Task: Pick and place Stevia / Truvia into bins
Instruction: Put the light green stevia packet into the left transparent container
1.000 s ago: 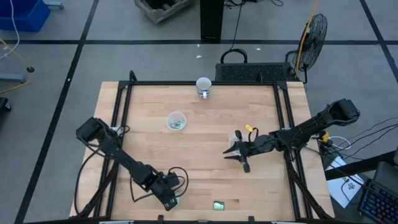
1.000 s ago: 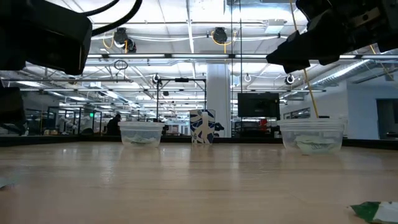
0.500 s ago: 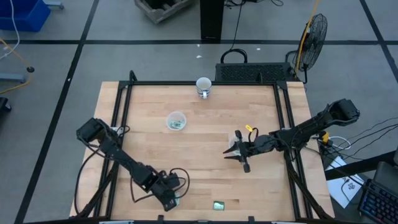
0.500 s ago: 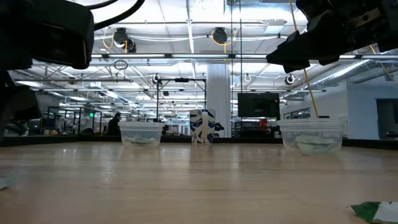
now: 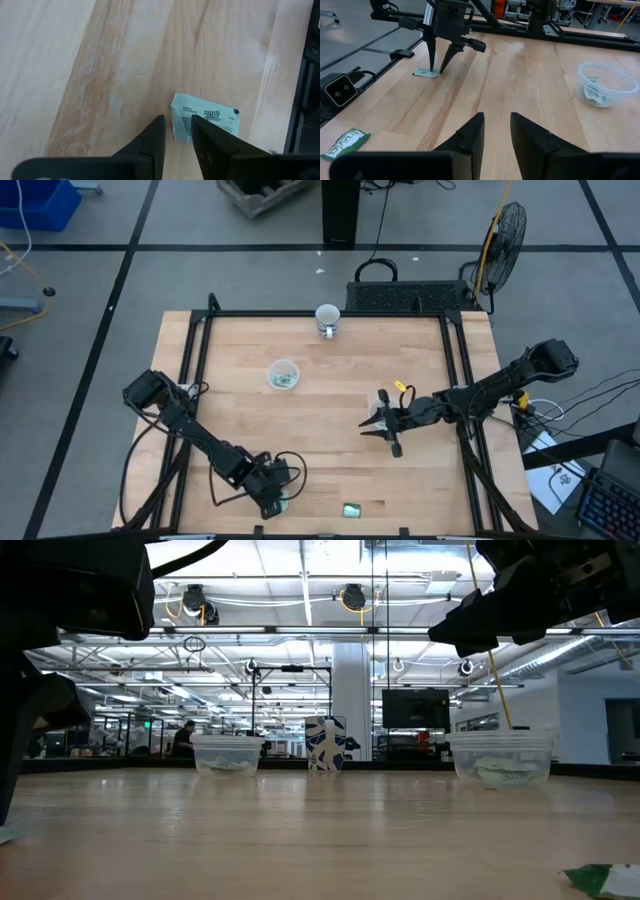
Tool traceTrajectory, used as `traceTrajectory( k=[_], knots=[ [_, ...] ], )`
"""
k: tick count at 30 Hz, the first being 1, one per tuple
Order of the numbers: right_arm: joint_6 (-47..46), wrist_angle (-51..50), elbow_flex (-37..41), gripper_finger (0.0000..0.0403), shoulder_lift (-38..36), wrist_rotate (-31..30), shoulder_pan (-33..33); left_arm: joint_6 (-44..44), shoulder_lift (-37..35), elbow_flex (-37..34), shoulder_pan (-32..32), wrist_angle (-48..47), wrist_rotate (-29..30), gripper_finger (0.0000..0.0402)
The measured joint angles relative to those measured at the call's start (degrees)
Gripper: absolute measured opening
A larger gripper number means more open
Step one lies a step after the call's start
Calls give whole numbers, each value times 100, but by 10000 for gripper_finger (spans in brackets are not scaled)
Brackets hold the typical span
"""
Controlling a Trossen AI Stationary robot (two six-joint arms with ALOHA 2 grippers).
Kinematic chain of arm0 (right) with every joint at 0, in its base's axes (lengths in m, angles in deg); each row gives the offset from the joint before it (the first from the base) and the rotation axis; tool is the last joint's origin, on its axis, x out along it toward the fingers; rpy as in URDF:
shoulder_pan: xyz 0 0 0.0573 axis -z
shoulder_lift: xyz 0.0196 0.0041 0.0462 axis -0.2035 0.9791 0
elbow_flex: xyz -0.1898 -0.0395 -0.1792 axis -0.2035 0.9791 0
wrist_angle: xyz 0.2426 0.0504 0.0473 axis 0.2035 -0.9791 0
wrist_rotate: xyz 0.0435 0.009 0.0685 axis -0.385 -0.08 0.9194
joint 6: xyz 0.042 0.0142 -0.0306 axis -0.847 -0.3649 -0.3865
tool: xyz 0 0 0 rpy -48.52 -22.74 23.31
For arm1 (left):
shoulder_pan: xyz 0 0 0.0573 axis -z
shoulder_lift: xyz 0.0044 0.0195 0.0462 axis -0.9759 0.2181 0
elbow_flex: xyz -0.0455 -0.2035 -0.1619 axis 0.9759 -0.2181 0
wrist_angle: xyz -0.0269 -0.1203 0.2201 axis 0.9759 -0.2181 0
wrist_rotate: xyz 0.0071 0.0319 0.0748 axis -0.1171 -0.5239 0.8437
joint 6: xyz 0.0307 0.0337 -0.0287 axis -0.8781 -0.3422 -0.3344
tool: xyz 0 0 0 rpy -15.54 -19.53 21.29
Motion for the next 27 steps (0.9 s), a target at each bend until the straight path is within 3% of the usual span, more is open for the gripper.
traceTrajectory(
  k=[4,10,13,18,21,27],
  knots=[
    [0,0,0,86,0,0,0,-206,0,-7,54,-12,9,81],
    [0,0,0,86,0,0,0,-188,2,-7,66,-22,-143,9],
    [0,0,0,86,0,0,0,-233,2,-7,73,-8,-119,9],
    [1,0,0,86,0,0,0,-1037,-27,-20,56,171,181,4],
    [30,6,0,86,0,0,0,-1323,-136,13,-71,175,834,4],
    [278,259,-2,86,2,1,0,-1365,-829,31,-536,-441,2722,5]
  ],
)
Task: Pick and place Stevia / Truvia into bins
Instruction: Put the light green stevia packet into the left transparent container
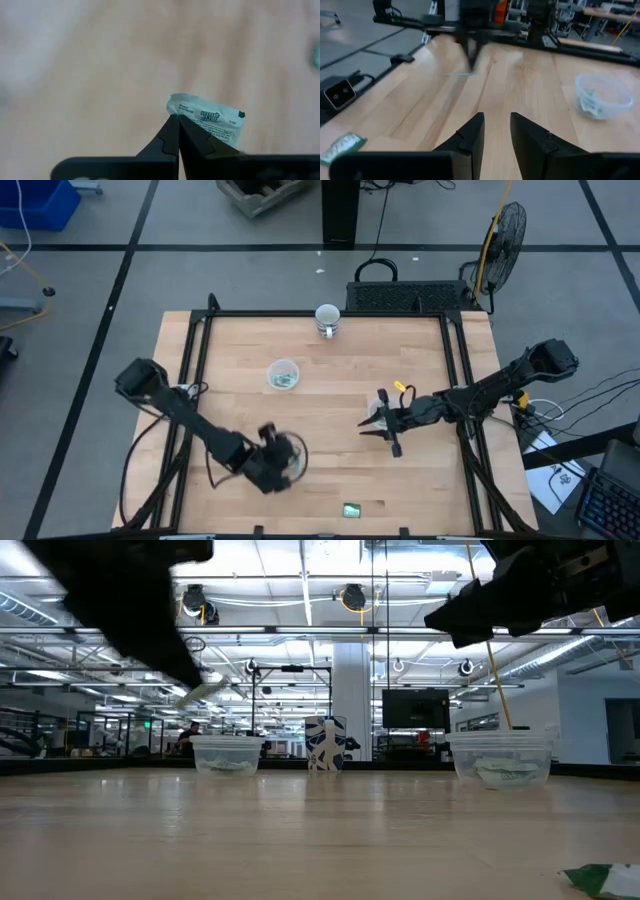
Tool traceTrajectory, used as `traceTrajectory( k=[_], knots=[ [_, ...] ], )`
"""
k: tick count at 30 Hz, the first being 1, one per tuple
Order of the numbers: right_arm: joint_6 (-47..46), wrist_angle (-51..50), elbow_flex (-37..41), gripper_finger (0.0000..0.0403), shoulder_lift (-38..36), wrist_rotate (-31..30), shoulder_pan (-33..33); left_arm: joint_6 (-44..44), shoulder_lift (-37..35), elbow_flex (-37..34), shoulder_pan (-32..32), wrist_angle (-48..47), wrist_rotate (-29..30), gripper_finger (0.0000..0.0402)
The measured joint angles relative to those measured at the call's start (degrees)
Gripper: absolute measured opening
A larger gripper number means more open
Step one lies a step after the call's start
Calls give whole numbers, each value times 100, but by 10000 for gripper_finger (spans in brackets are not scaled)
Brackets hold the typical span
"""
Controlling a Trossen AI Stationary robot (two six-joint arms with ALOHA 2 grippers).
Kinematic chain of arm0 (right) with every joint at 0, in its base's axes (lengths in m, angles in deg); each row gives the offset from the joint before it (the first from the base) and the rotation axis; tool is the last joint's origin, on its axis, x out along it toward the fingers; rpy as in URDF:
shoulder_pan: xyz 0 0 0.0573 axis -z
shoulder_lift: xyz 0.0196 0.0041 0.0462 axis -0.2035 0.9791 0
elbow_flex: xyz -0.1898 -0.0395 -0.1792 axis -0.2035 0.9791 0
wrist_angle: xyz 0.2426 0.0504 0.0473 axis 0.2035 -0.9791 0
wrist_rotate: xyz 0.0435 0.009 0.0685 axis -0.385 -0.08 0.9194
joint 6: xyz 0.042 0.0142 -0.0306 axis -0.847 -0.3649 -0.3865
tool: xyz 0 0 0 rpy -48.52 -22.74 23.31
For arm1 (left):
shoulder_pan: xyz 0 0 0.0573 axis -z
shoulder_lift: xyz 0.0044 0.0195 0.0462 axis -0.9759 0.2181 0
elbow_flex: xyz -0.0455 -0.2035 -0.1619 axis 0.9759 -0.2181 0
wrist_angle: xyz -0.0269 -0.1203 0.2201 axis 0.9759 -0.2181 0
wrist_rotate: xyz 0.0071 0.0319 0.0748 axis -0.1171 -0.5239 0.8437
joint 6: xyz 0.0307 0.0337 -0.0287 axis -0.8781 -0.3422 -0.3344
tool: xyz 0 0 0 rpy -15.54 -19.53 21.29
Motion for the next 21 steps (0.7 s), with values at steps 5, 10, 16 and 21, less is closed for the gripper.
traceTrajectory(
  k=[5,10,16,21],
  knots=[
    [156,245,-2,86,0,-1,4,31,-820,8,-754,-1073,1299,5],
    [341,351,-2,86,0,-1,4,-654,-1270,15,-1917,-1621,1314,3],
    [343,460,-2,86,0,0,4,-1364,-1098,16,-3001,-1672,407,3],
    [327,429,-1,86,0,1,4,-1570,-845,10,-3537,-1768,347,7]
  ],
)
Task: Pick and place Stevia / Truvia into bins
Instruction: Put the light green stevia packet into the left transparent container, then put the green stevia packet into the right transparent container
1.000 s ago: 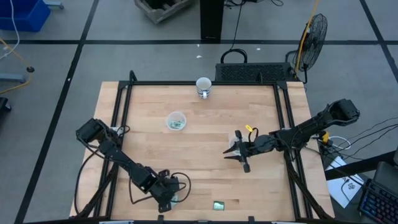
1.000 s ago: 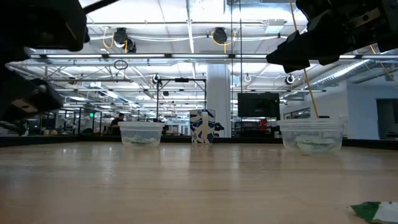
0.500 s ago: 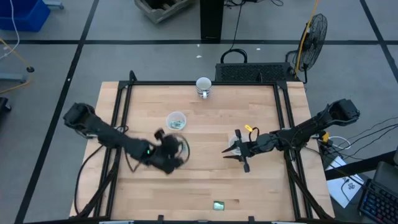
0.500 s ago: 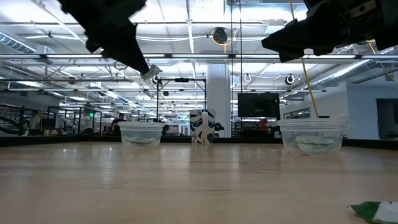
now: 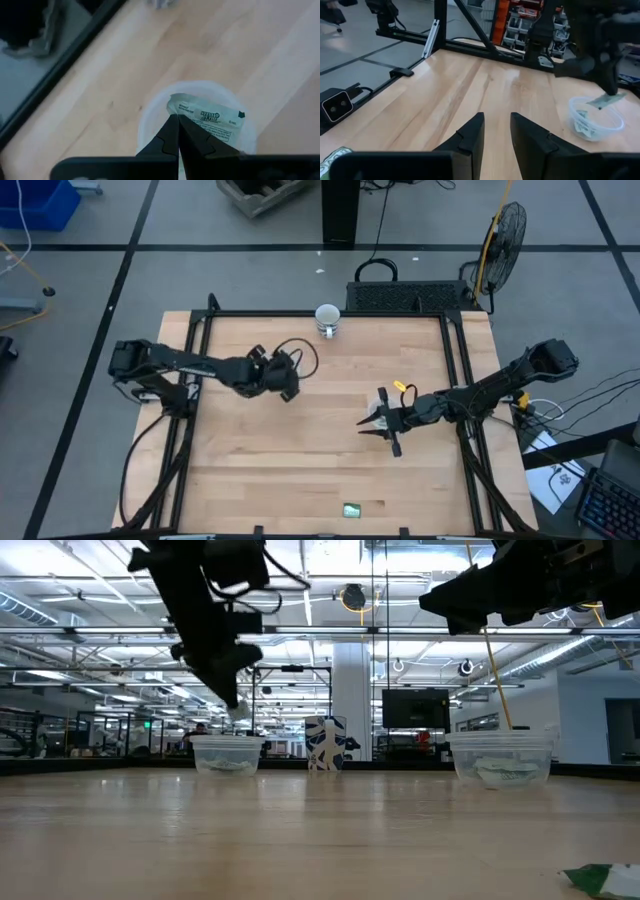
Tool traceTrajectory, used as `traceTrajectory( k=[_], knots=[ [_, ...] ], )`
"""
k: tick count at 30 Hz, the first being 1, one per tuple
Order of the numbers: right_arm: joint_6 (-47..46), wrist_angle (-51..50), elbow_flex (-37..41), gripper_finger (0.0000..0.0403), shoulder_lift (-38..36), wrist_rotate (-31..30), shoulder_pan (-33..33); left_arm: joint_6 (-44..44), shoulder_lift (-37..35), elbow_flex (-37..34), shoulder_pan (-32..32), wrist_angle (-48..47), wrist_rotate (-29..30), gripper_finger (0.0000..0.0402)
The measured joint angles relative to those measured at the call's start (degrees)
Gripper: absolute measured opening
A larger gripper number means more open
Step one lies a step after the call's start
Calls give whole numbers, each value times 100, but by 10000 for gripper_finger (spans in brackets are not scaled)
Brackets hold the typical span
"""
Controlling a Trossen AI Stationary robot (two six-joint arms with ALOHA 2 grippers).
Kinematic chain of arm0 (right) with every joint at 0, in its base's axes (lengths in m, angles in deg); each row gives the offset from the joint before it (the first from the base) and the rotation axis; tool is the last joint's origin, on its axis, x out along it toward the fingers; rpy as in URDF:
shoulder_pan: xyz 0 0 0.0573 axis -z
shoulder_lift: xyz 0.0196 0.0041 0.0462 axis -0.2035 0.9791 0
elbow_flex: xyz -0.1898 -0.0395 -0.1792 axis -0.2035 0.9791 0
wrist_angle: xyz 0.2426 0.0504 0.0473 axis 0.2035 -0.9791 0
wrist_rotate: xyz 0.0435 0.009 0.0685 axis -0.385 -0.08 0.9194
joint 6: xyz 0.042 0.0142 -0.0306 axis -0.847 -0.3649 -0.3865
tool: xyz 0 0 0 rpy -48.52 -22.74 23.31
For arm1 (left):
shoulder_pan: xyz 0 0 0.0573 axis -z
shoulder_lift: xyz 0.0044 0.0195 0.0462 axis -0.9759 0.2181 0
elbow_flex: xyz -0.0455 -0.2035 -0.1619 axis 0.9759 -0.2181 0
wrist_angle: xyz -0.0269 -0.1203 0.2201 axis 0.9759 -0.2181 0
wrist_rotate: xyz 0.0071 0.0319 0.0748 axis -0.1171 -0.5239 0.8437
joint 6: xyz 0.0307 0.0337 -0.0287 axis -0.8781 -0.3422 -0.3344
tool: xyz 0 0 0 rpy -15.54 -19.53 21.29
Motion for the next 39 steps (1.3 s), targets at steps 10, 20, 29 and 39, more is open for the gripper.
traceTrajectory(
  k=[10,20,29,39],
  knots=[
    [-354,-58,1,86,0,0,-2,-250,676,-2,-546,4,-574,14],
    [-502,-82,1,86,0,0,-2,-342,828,-2,-684,24,-878,27],
    [-502,-203,1,86,0,575,-21,-338,812,-2,-682,92,-873,84],
    [-514,111,-219,109,215,1049,-525,-40,-95,0,-575,367,-1234,87]
  ],
)
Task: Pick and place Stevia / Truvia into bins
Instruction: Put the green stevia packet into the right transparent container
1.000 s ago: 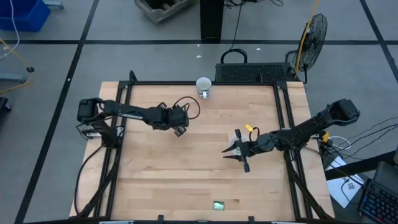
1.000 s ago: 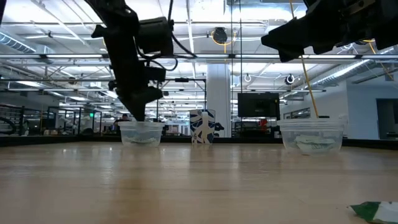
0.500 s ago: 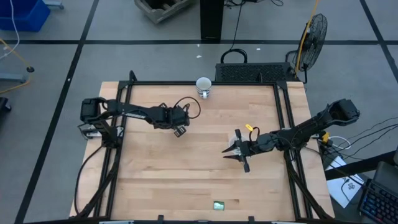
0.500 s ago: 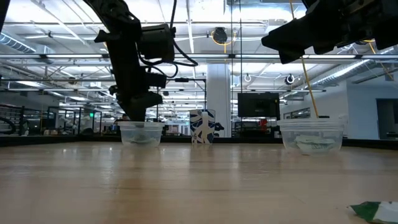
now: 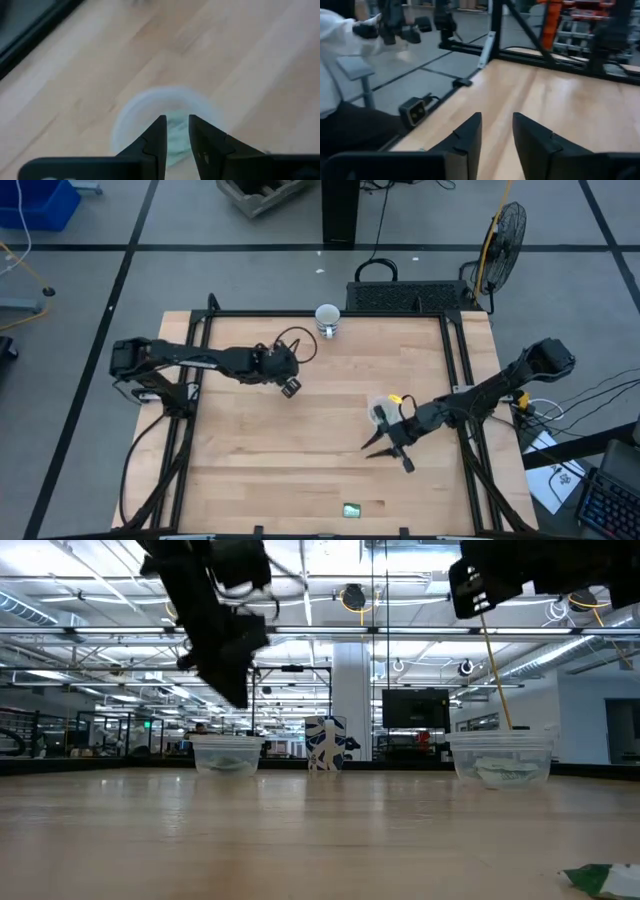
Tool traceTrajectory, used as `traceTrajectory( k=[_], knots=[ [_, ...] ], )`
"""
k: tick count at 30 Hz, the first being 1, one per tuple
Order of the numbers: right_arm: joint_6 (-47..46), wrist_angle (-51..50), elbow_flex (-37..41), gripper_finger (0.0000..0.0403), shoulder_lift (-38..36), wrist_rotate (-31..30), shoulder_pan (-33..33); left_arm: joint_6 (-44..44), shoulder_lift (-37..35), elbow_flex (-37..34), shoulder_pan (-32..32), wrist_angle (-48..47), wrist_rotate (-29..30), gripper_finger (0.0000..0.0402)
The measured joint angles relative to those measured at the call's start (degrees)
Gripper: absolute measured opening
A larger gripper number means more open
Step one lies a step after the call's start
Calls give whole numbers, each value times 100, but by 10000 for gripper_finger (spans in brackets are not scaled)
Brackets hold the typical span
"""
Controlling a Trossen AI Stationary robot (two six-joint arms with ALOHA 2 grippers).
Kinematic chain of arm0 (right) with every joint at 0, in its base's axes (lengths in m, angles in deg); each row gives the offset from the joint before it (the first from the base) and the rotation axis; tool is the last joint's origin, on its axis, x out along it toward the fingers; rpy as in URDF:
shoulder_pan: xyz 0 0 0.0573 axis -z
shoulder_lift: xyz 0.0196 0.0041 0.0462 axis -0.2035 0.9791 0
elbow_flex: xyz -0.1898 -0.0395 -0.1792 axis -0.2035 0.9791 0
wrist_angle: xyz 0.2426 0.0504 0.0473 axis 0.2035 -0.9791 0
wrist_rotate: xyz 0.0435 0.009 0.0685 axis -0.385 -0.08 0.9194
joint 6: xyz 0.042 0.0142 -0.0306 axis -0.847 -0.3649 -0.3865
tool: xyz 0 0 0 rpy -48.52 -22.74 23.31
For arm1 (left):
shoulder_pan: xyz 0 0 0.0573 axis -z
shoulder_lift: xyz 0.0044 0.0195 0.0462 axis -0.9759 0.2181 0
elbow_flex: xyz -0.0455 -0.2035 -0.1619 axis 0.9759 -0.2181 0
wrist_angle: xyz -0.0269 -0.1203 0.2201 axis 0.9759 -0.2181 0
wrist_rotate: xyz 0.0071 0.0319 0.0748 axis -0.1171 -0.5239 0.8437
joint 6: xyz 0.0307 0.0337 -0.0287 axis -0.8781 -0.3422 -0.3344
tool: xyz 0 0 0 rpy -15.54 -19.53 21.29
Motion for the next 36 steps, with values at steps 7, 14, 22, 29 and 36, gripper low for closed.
traceTrajectory(
  k=[7,14,22,29,36],
  knots=[
    [60,-125,-1015,167,1259,0,-542,183,-829,7,354,1340,-358,88],
    [-430,-144,-1520,186,2475,-170,-1336,-90,-878,7,967,2180,-666,88],
    [-651,276,-1633,182,3612,-1901,-2143,549,-814,5,1740,2268,-624,88],
    [-902,1311,-1695,182,4399,-2100,-2126,280,-809,2,2326,2531,-214,88],
    [-1483,1088,-1706,182,4428,-1352,-1837,152,-805,2,2429,2519,-74,88]
  ],
)
